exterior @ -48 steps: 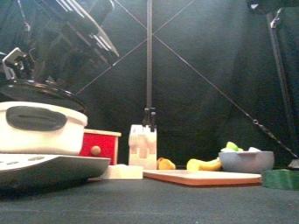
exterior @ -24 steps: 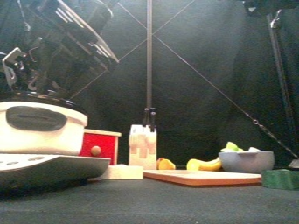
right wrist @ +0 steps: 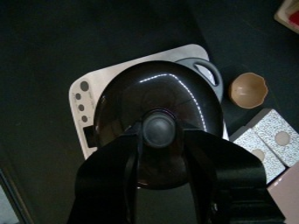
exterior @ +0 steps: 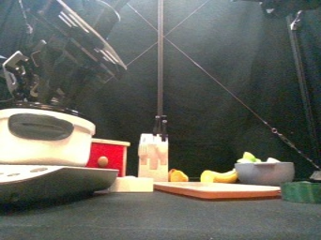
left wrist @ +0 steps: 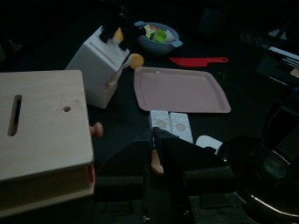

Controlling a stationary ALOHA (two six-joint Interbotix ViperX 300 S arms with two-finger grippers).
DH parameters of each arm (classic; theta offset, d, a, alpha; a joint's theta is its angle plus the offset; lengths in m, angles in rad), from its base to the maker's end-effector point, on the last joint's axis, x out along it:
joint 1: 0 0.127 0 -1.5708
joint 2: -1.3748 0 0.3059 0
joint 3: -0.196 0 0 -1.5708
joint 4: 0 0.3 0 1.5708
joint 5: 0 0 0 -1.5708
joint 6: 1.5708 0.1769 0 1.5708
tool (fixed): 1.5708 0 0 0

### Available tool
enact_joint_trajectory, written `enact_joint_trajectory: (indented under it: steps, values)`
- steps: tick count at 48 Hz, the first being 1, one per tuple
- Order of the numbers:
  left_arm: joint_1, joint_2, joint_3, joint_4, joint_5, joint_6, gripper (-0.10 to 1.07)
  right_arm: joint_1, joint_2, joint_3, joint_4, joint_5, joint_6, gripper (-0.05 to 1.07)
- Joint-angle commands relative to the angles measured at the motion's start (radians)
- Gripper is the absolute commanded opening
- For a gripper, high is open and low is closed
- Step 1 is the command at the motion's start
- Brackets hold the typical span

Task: Place pot lid on pot

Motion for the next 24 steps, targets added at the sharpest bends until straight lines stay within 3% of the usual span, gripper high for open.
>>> enact_joint_trajectory:
  steps: [1, 10, 24]
  values:
    - [0.002, 0.005, -0.012, -0.002, -0.003, 0.002, 0.55, -0.006, -0.029, -0.029, -0.005, -0.006, 0.002, 0.67]
    - [0.002, 0.005, -0.012, -0.002, -0.005, 0.002, 0.55, -0.009, -0.029, -0.034, -0.005, -0.015, 0.002, 0.72]
    - [0.002, 0.005, -0.012, -0.002, -0.005, 0.002, 0.55, -0.008, -0.029, -0.046, -0.017, -0.02, 0.003, 0.9]
